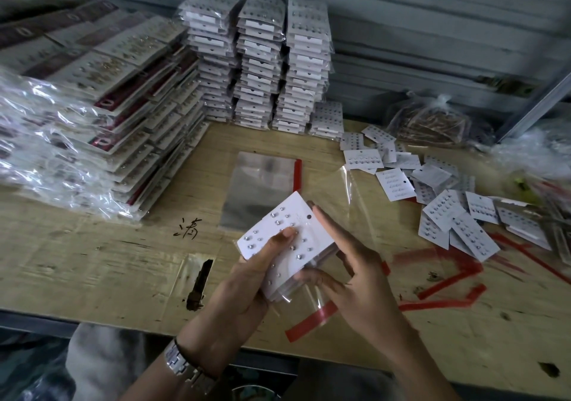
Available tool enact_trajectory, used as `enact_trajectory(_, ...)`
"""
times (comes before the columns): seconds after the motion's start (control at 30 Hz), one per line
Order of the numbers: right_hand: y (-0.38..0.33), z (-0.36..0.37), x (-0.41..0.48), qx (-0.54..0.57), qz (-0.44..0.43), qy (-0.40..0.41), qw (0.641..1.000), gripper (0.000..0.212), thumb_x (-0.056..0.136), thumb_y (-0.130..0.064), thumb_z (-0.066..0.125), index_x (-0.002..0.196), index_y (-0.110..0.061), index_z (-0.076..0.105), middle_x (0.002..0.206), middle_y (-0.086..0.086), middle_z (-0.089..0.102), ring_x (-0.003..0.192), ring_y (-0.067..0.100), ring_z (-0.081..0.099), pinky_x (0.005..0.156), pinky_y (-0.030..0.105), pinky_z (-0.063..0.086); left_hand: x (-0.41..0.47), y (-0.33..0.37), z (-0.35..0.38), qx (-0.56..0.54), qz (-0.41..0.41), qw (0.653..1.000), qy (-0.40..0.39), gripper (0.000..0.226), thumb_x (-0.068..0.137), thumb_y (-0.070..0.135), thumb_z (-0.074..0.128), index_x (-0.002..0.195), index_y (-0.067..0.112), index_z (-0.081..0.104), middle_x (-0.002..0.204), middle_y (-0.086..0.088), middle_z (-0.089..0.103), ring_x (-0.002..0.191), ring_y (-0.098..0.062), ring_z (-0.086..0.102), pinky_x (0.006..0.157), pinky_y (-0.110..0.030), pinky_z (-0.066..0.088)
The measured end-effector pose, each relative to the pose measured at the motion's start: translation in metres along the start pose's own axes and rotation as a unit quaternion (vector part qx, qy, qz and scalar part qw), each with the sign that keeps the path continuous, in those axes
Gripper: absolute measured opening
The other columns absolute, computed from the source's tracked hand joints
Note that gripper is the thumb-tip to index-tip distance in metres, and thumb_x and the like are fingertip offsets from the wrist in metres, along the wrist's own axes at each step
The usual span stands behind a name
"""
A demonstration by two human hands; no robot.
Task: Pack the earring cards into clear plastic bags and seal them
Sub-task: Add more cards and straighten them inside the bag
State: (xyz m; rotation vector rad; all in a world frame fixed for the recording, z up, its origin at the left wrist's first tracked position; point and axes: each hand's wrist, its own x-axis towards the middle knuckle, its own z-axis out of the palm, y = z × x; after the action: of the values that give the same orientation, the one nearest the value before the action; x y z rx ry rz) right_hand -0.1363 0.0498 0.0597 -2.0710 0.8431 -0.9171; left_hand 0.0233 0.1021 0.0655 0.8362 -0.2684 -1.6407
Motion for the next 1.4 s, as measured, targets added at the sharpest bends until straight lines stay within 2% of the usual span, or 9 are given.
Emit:
enact_trajectory(0.1,0.003,0.0,0.003,-0.006,0.001,-0.015,1.0,0.086,0.079,-0.02,0.079,0.152,-0.02,0.034,0.153,-0.011,0.042,0.14,0.009,0.04,0.112,0.039,0.041,0.0,0.001,-0.003,-0.004,-0.019,1.0,0.021,0.045,0.082,0.021,0.074,0.122,0.001,0.066,0.116,-0.02,0.071,0.088,-0.027,0.073,0.078,-0.039,0.062)
enact_trajectory(0.5,-0.003,0.006,0.002,-0.033,0.034,-0.023,0.999,0.093,0.068,-0.047,0.08,0.149,-0.024,0.04,0.144,-0.01,0.053,0.132,0.0,0.047,0.107,0.025,0.043,-0.004,-0.002,-0.009,0.067,0.006,0.998,-0.01,0.022,0.086,0.034,0.07,0.096,0.017,0.08,0.09,-0.012,0.074,0.062,-0.014,0.068,0.054,-0.023,0.053)
enact_trajectory(0.67,-0.006,0.006,0.002,-0.081,0.014,-0.036,0.996,0.097,0.065,-0.052,0.075,0.15,-0.027,0.036,0.145,-0.022,0.043,0.132,-0.007,0.043,0.107,0.018,0.04,0.0,-0.004,-0.014,0.069,-0.016,0.997,0.014,0.027,0.08,0.036,0.074,0.095,0.014,0.081,0.098,-0.018,0.075,0.074,-0.022,0.073,0.052,-0.026,0.057)
enact_trajectory(0.9,0.002,0.011,-0.004,-0.1,0.03,-0.016,0.994,0.1,0.06,-0.027,0.09,0.148,-0.021,0.042,0.14,-0.006,0.057,0.127,-0.001,0.049,0.104,0.017,0.041,-0.004,-0.012,-0.012,0.046,0.001,0.998,0.038,0.03,0.075,0.03,0.077,0.098,0.01,0.079,0.094,-0.014,0.076,0.062,-0.015,0.071,0.045,-0.021,0.052)
enact_trajectory(1.0,0.001,0.012,-0.006,-0.092,0.019,0.0,0.996,0.1,0.062,-0.028,0.089,0.148,-0.019,0.041,0.141,-0.006,0.056,0.126,0.0,0.051,0.104,0.012,0.04,-0.001,-0.01,-0.011,0.032,0.008,0.999,0.008,0.032,0.083,0.027,0.074,0.109,0.008,0.076,0.107,-0.018,0.074,0.078,-0.022,0.074,0.057,-0.029,0.061)
enact_trajectory(1.2,-0.002,0.014,-0.008,-0.086,-0.029,0.031,0.995,0.095,0.08,-0.033,0.076,0.154,-0.007,0.022,0.16,0.002,0.028,0.147,0.016,0.028,0.117,0.033,0.032,0.013,-0.003,-0.021,0.059,0.107,0.992,-0.029,0.027,0.094,0.023,0.068,0.119,0.013,0.071,0.12,-0.021,0.069,0.103,-0.034,0.071,0.074,-0.039,0.062)
enact_trajectory(1.27,0.001,0.011,-0.014,-0.071,-0.078,0.101,0.989,0.065,0.089,-0.021,0.07,0.143,0.002,0.042,0.149,0.008,0.048,0.137,0.021,0.047,0.108,0.031,0.044,0.015,0.004,-0.024,0.111,0.171,0.979,0.008,0.03,0.092,0.024,0.071,0.118,0.009,0.07,0.117,-0.022,0.07,0.101,-0.037,0.071,0.074,-0.044,0.061)
enact_trajectory(1.33,0.006,0.004,-0.023,-0.032,-0.118,0.195,0.973,0.021,0.095,-0.018,0.06,0.107,-0.003,0.069,0.108,-0.005,0.072,0.097,0.011,0.07,0.076,0.025,0.057,0.015,0.01,-0.029,0.217,0.253,0.94,0.071,0.047,0.082,0.034,0.078,0.116,0.003,0.068,0.109,-0.019,0.073,0.095,-0.037,0.073,0.074,-0.053,0.06)
enact_trajectory(1.4,0.005,-0.005,-0.027,0.018,-0.111,0.266,0.957,0.015,0.098,-0.029,0.058,0.086,-0.023,0.066,0.078,-0.017,0.062,0.066,-0.001,0.059,0.059,0.017,0.046,0.01,0.013,-0.029,0.32,0.326,0.883,0.104,0.053,0.074,0.035,0.084,0.113,0.002,0.069,0.1,-0.012,0.077,0.085,-0.029,0.076,0.064,-0.049,0.062)
